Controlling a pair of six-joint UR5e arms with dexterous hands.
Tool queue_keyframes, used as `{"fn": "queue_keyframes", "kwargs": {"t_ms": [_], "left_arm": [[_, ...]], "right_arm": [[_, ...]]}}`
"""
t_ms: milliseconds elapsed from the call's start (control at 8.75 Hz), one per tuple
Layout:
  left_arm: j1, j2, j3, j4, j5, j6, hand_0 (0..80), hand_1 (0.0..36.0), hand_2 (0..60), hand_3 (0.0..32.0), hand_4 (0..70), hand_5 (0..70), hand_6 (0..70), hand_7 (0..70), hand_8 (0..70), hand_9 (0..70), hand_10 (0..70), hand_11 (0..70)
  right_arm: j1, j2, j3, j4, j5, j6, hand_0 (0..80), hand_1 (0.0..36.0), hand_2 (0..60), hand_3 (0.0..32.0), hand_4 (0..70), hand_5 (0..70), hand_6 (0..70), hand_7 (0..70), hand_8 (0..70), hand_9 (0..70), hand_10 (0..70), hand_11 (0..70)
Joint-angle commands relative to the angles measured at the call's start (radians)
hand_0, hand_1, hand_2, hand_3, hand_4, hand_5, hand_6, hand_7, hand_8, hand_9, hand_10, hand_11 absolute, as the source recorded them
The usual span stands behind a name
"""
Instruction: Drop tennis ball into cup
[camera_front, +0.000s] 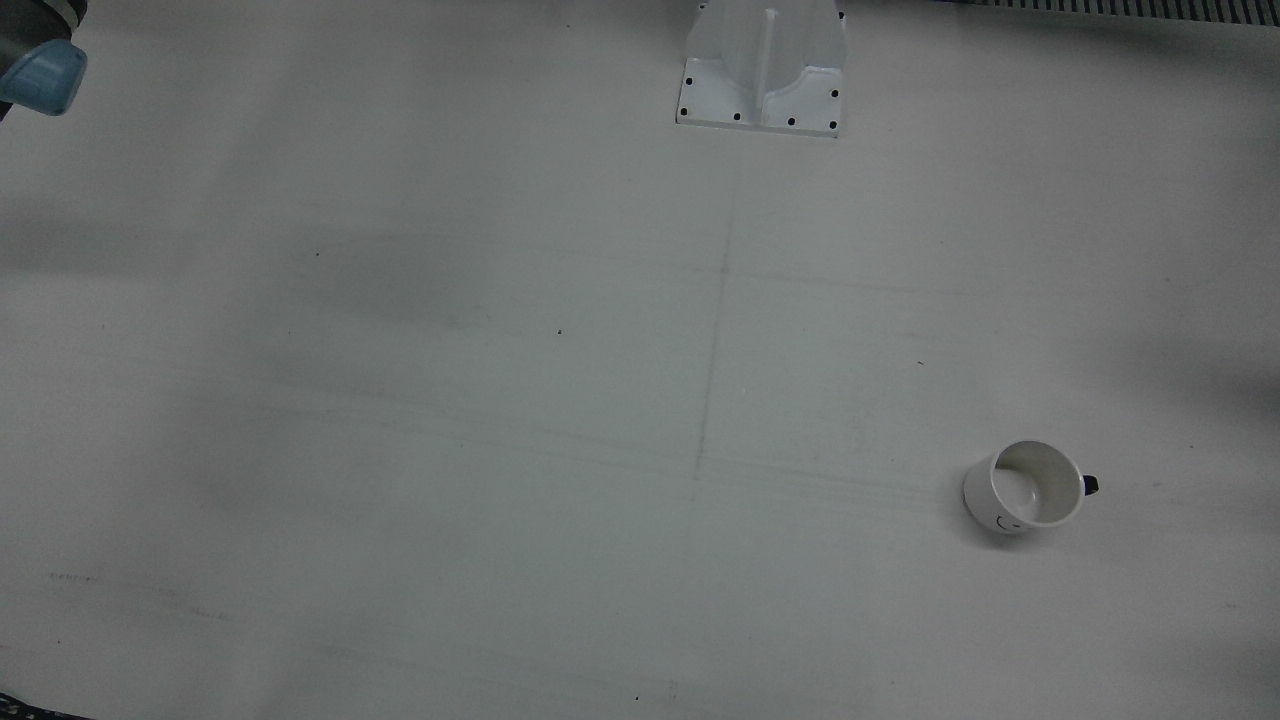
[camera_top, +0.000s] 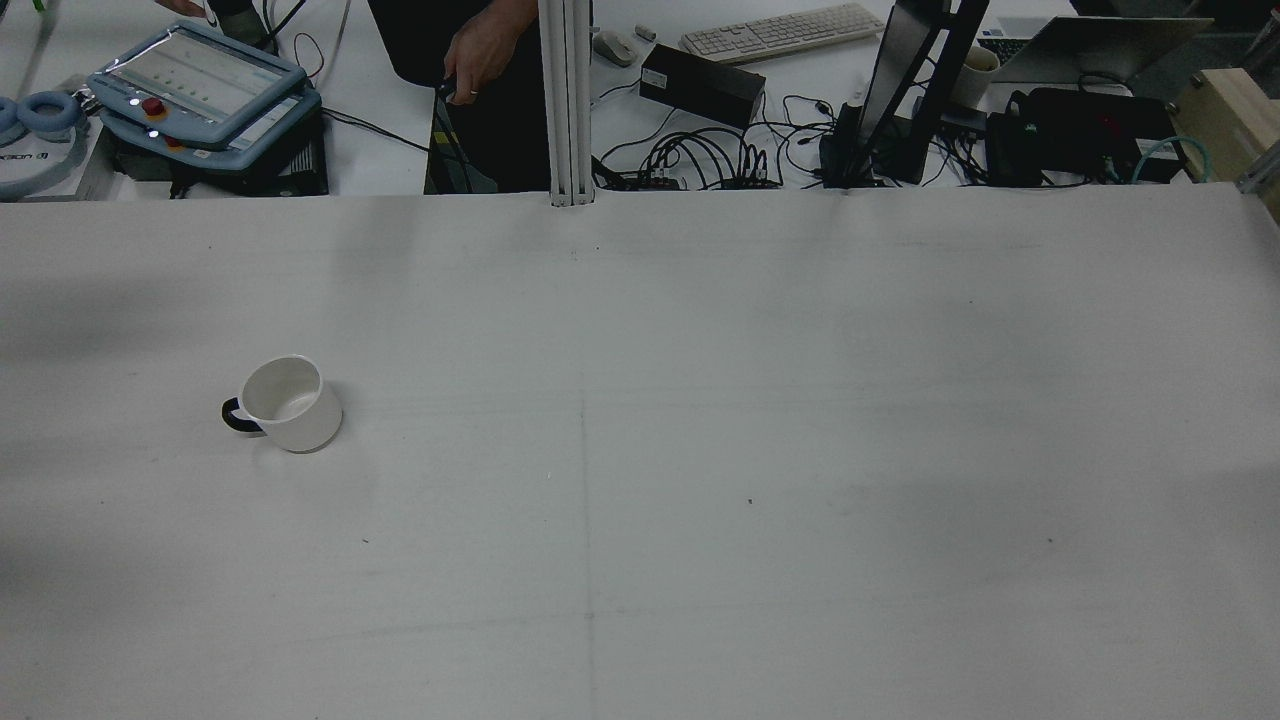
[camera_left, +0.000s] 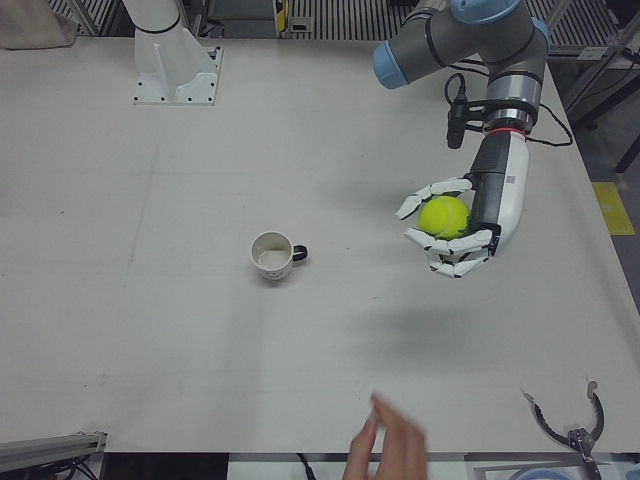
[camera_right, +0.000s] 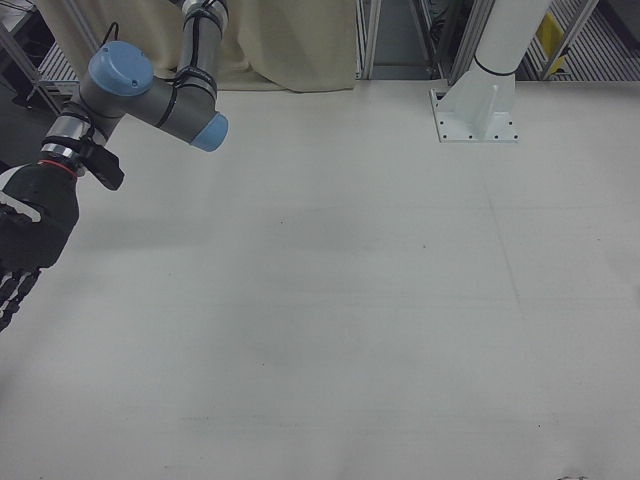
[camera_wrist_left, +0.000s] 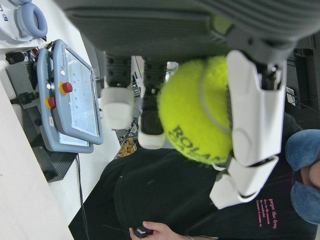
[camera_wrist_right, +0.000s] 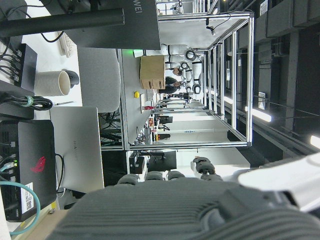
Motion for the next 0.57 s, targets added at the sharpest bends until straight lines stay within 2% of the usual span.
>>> {"fn": "queue_keyframes", "kwargs": {"t_ms": [0, 114, 343, 457], "left_arm": [[0.029, -0.002, -0.011, 0.003, 0.003, -0.003, 51.2, 36.0, 60.0, 0.0, 70.0, 26.9, 42.6, 70.0, 70.0, 70.0, 70.0, 70.0], [0.072, -0.002, -0.011, -0.008, 0.003, -0.008, 51.4, 36.0, 60.0, 0.0, 70.0, 26.9, 42.4, 70.0, 70.0, 70.0, 70.0, 70.0], [0.179, -0.008, -0.067, 0.012, 0.002, -0.013, 51.5, 36.0, 60.0, 0.0, 70.0, 26.8, 42.1, 70.0, 70.0, 70.0, 70.0, 70.0], [0.192, -0.008, -0.078, 0.009, 0.005, -0.011, 51.5, 36.0, 60.0, 0.0, 70.0, 26.6, 42.0, 70.0, 70.0, 70.0, 70.0, 70.0]], "right_arm": [[0.000, 0.000, 0.000, 0.000, 0.000, 0.001, 0.0, 0.0, 0.0, 0.0, 0.0, 0.0, 0.0, 0.0, 0.0, 0.0, 0.0, 0.0], [-0.002, 0.000, -0.002, 0.000, 0.000, -0.001, 0.0, 0.0, 0.0, 0.0, 0.0, 0.0, 0.0, 0.0, 0.0, 0.0, 0.0, 0.0], [-0.002, 0.000, -0.002, 0.000, 0.000, 0.001, 0.0, 0.0, 0.0, 0.0, 0.0, 0.0, 0.0, 0.0, 0.0, 0.0, 0.0, 0.0], [-0.002, 0.000, -0.002, 0.000, 0.000, 0.001, 0.0, 0.0, 0.0, 0.0, 0.0, 0.0, 0.0, 0.0, 0.0, 0.0, 0.0, 0.0]]}}
